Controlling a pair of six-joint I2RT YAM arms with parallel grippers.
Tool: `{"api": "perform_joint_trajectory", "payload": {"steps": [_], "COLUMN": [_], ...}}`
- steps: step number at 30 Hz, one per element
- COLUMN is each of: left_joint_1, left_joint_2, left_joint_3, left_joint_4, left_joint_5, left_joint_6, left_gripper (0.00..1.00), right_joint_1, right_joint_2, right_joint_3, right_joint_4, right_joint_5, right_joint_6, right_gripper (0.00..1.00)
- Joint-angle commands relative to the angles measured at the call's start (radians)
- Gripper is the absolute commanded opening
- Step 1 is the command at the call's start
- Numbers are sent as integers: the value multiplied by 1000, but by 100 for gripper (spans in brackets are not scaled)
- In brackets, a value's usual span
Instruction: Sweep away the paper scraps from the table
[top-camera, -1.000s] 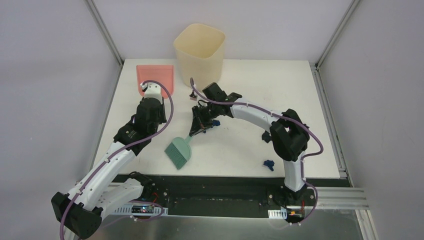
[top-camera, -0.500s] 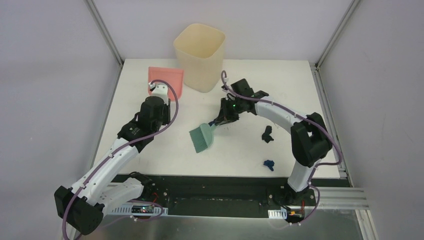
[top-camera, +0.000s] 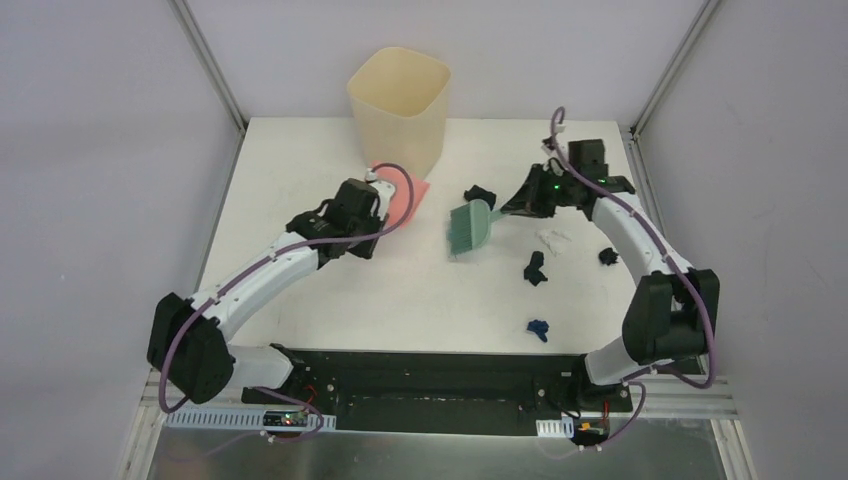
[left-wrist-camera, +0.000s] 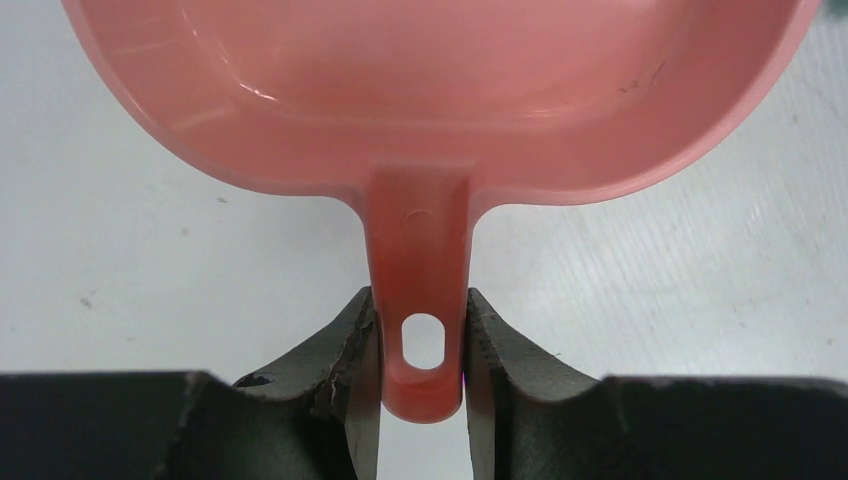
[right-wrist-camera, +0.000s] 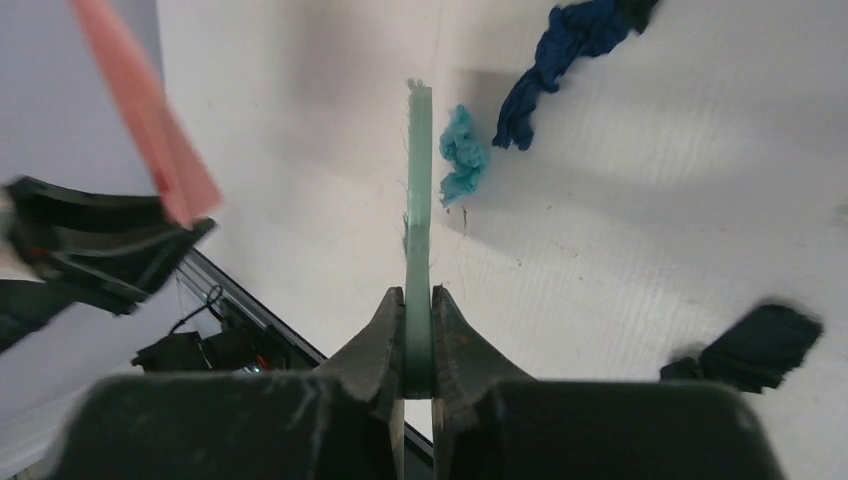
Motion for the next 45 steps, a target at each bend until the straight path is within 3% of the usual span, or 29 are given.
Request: {"api": "perform_joint_trajectory", "payload": {"steps": [1, 5, 10, 14, 18, 22, 25, 28, 33, 39, 45], "left_joint_1": [-124, -177, -180, -197, -209, -210, -213, -216, -218, -216, -217], "left_joint_2": [129, 227, 293, 365, 416, 438, 480, 499, 488, 524, 533], "left_joint_3": [91, 114, 127, 153, 189, 192, 212, 221, 223, 236, 251], "left_joint_4": [-137, -180, -217, -286, -341, -350, -381, -389, -377, -385, -378], "left_joint_5": [33, 119, 257, 288, 270, 239, 188, 184, 195, 187, 158], "left_joint_6": [111, 110, 108, 107, 105, 105, 98, 97, 103, 101, 97], "left_gripper": [0, 0, 0, 3, 3, 3, 1, 1, 1, 0, 0], "right_joint_1": [-143, -200, -231, -229, -205, -119, -20, 71, 199, 324, 371], "right_joint_2": [-129, -147, -127, 2, 176, 326, 382, 427, 506, 547, 507], "right_joint_3": [86, 158, 185, 326, 513, 658, 681, 701, 747, 789, 744], "right_joint_4": [19, -64, -34, -51, -109, -136, -97, -90, -187, -420, -537], "right_joint_5": [-195, -172, -60, 62, 285, 501, 673, 750, 749, 628, 324], "right_joint_6": [-29, -92, -207, -332, -471, -597, -704, -774, -827, -750, -585], "right_gripper": [0, 0, 0, 0, 0, 0, 0, 0, 0, 0, 0]}}
